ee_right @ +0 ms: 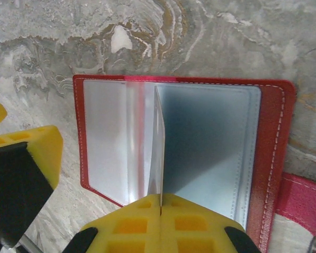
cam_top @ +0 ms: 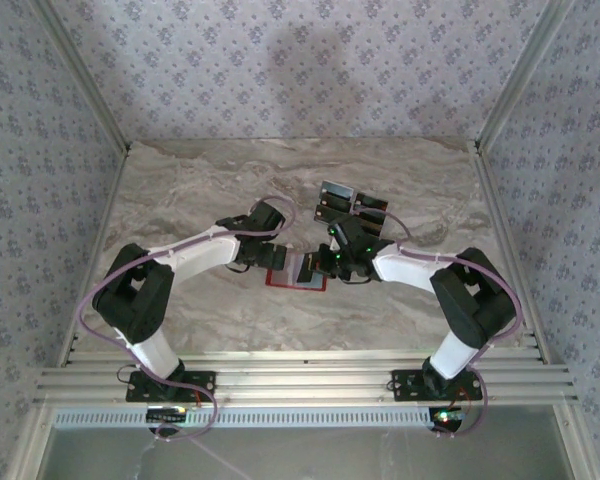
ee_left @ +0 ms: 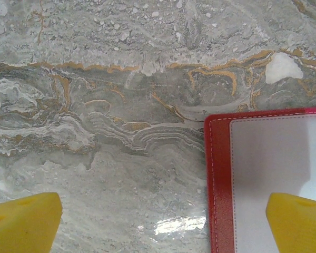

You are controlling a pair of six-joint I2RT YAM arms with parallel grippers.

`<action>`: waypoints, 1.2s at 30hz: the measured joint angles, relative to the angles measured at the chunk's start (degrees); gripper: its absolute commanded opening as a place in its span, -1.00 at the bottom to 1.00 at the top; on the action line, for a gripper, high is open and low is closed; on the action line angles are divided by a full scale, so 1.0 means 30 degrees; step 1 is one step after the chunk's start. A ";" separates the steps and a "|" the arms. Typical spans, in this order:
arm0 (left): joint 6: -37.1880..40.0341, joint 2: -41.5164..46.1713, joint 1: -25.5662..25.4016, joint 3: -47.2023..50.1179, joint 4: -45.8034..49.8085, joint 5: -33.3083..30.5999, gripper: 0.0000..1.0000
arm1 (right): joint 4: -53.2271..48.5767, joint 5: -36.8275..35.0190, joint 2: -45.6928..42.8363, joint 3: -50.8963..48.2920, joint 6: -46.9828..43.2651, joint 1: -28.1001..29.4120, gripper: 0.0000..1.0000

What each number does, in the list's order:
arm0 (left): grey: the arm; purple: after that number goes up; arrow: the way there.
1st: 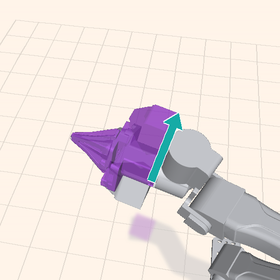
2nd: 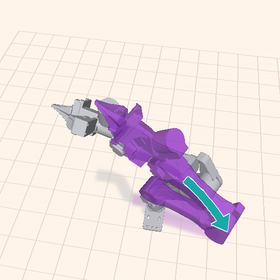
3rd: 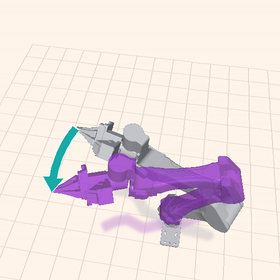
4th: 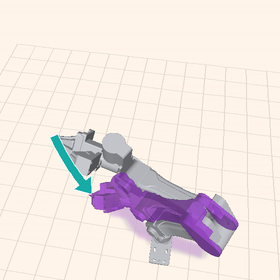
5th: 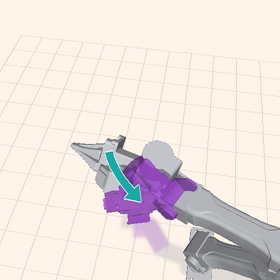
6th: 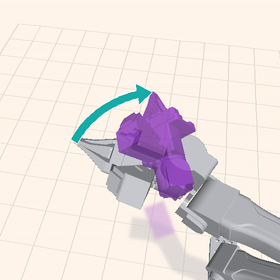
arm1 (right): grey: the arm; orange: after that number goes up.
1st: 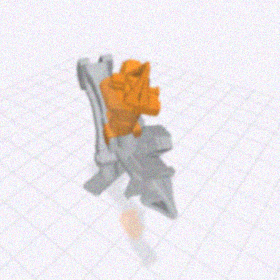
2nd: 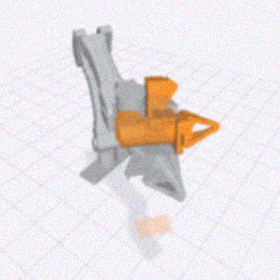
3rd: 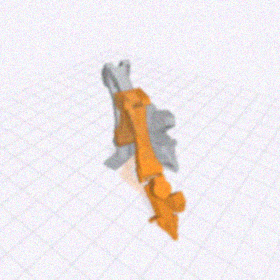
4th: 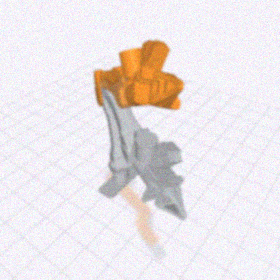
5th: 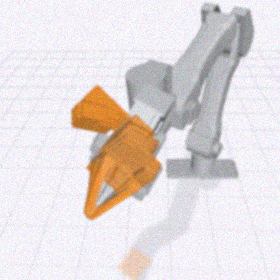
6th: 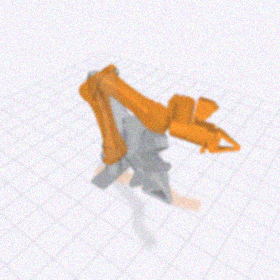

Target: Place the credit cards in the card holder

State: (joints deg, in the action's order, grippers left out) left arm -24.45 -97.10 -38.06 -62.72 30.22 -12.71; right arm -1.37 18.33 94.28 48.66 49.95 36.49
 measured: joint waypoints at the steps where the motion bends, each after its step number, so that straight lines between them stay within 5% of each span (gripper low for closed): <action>1: 0.0000 -0.0073 -0.0029 -0.0066 0.0007 -0.0007 1.00 | 0.0022 0.0000 0.0000 -0.0051 0.0000 -0.0036 -1.00; 36: 0.0138 -0.1705 -0.0714 -0.0270 0.0787 -0.1377 0.99 | 0.0342 0.0189 -0.0095 -0.0554 -0.0022 -0.0335 -1.00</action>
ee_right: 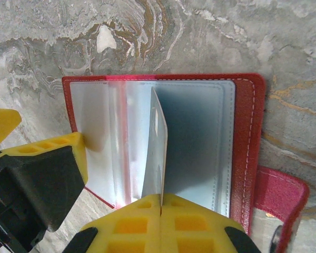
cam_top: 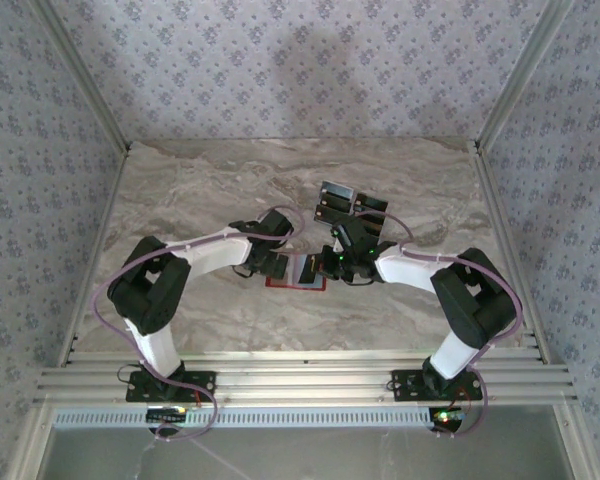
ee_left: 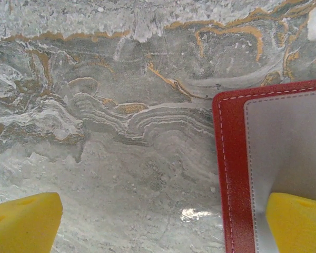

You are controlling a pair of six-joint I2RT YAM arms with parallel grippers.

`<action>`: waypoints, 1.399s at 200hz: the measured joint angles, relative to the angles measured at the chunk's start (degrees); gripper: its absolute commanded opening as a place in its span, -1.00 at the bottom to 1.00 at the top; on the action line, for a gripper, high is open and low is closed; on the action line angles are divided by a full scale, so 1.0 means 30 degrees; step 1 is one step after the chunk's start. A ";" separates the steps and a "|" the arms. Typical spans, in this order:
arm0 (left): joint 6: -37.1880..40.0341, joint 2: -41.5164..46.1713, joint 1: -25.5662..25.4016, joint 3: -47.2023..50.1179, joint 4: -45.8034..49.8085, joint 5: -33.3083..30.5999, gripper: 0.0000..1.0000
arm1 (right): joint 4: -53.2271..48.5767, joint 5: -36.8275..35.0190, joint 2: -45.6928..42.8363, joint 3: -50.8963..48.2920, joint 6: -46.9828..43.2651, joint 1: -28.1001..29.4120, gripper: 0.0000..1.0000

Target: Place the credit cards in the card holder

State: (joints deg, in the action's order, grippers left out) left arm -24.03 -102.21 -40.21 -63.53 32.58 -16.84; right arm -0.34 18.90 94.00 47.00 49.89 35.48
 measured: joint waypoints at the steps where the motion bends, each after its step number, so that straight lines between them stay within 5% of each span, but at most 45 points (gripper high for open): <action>1: 0.0000 0.0000 0.0000 -0.0007 0.0022 0.0000 0.99 | 0.0000 0.0000 0.0000 0.0000 0.0000 0.0000 -1.00; 280: -0.0357 -0.0036 0.0000 -0.0029 0.0029 -0.0189 0.99 | 0.5676 0.1610 0.0335 -0.1566 0.0554 -0.0095 -1.00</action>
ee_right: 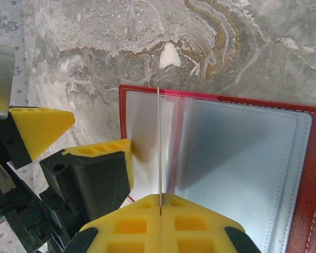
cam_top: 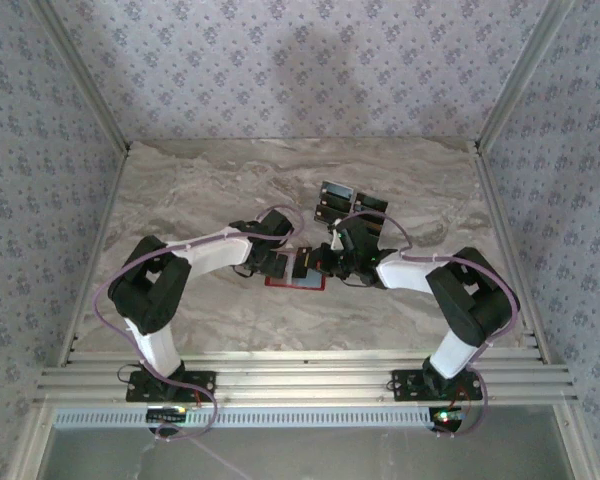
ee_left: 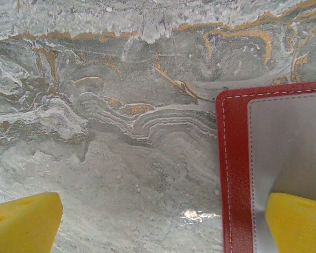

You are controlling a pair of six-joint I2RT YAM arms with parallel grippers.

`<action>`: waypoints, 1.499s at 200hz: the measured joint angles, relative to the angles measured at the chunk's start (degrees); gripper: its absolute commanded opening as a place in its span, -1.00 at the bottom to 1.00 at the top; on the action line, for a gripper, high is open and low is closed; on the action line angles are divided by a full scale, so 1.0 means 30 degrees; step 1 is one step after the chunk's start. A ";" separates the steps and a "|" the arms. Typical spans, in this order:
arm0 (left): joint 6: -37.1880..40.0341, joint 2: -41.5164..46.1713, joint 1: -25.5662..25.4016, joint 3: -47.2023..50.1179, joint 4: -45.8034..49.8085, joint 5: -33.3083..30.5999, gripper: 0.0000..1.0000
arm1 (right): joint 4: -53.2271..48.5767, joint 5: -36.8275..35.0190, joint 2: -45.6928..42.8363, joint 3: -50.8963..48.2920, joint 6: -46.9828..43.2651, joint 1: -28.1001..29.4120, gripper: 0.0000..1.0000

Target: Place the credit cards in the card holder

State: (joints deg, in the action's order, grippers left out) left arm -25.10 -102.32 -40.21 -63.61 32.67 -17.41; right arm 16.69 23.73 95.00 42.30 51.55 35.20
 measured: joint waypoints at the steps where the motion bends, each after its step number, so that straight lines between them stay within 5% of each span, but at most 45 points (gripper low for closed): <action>1: 0.0007 0.0000 0.0000 0.0000 0.0000 0.0000 0.99 | 0.0029 0.0022 0.0015 -0.0007 0.0022 0.0000 -1.00; 300: 0.0000 -0.0007 0.0000 0.0007 -0.0015 -0.0007 0.99 | 0.3402 0.1027 0.1217 -0.1355 0.1027 0.0058 -1.00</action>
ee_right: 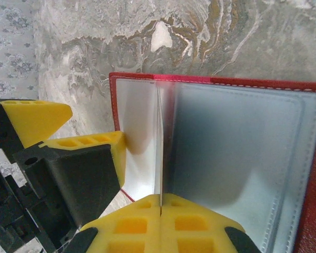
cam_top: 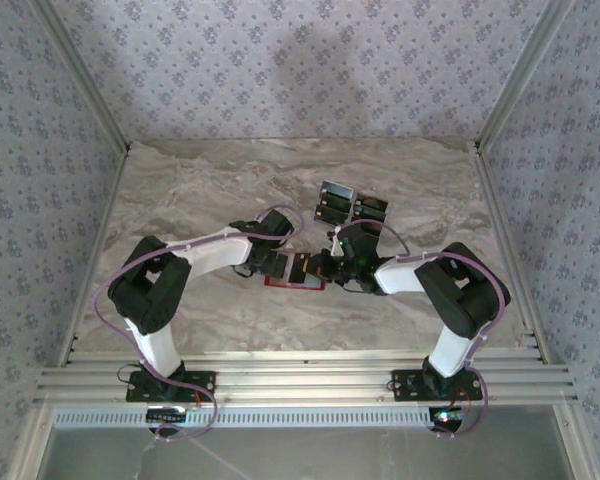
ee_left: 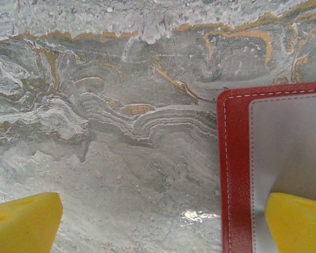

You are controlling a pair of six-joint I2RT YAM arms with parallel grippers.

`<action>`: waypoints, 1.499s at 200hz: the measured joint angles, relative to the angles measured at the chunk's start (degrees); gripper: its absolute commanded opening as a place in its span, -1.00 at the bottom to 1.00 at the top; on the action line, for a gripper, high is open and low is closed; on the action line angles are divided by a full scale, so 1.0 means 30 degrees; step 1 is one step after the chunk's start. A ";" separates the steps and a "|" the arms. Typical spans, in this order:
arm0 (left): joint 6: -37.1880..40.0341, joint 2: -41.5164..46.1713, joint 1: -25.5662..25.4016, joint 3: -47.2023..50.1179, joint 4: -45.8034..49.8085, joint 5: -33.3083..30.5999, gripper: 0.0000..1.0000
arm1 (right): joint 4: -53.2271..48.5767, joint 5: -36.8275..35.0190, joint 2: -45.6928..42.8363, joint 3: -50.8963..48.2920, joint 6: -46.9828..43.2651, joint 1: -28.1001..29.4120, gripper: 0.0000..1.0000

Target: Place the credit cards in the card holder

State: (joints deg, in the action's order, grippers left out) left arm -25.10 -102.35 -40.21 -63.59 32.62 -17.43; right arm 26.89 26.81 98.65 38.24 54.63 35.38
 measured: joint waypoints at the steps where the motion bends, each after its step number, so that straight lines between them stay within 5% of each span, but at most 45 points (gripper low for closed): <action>1: 0.0000 0.0000 0.0000 0.0000 0.0000 0.0000 0.99 | 0.0007 0.0007 0.0000 0.0000 0.0000 0.0000 -1.00; 300: -0.0015 0.0000 0.0007 0.0058 -0.0022 -0.0153 0.99 | 0.2484 0.1355 0.1005 -0.1290 0.0503 -0.0306 -1.00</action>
State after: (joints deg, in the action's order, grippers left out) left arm -25.15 -102.35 -40.18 -63.42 32.56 -17.89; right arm 34.35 30.87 101.67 34.37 56.14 34.46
